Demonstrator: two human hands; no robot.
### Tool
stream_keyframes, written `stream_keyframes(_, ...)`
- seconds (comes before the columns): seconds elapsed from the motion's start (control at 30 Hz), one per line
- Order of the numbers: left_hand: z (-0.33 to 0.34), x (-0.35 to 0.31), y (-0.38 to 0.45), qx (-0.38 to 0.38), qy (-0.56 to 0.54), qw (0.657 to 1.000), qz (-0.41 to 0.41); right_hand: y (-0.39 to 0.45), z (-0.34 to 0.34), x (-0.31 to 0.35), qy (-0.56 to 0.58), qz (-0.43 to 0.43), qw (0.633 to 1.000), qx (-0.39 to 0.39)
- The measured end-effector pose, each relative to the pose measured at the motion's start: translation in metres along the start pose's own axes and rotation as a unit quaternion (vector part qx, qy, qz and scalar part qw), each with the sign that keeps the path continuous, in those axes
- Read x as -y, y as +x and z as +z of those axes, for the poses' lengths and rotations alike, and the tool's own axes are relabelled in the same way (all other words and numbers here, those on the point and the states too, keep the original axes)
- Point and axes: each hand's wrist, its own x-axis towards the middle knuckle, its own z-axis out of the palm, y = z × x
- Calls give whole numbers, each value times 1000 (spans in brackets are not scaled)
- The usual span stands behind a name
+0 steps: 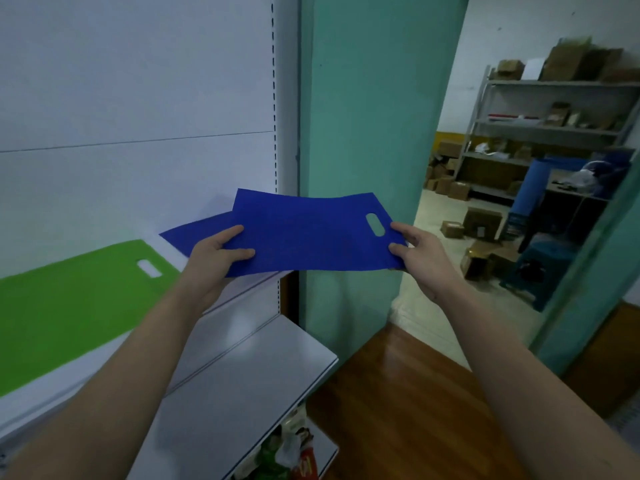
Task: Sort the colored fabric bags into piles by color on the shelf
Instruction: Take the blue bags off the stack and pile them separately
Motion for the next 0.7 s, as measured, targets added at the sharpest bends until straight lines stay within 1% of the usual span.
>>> stream_keyframes(0.23, -12, -9, 26, -81, 45, 995, 22, 93, 33, -5, -23, -54, 996, 62)
stream_keyframes(0.3, -15, -15, 30, -109, 57, 992, 19, 118, 45, -4, -30, -81, 993, 85)
stream_keyframes(0.4, -20, -16, 32, -167, 104, 980, 7, 150, 69, -5, -49, -102, 985, 128)
stream_keyframes(0.47, -19, -12, 30, -220, 164, 962, -1, 169, 89, -9, -76, -114, 979, 152)
stream_keyframes(0.57, -11, -6, 34, -278, 279, 919, -34, 195, 113, -17, -152, -140, 960, 189)
stream_keyframes(0.63, -3, -1, 38, -289, 322, 899, -59, 207, 122, -23, -202, -140, 946, 209)
stream_keyframes(0.7, 8, 2, 42, -280, 394, 871, -83, 216, 124, -30, -228, -144, 938, 216)
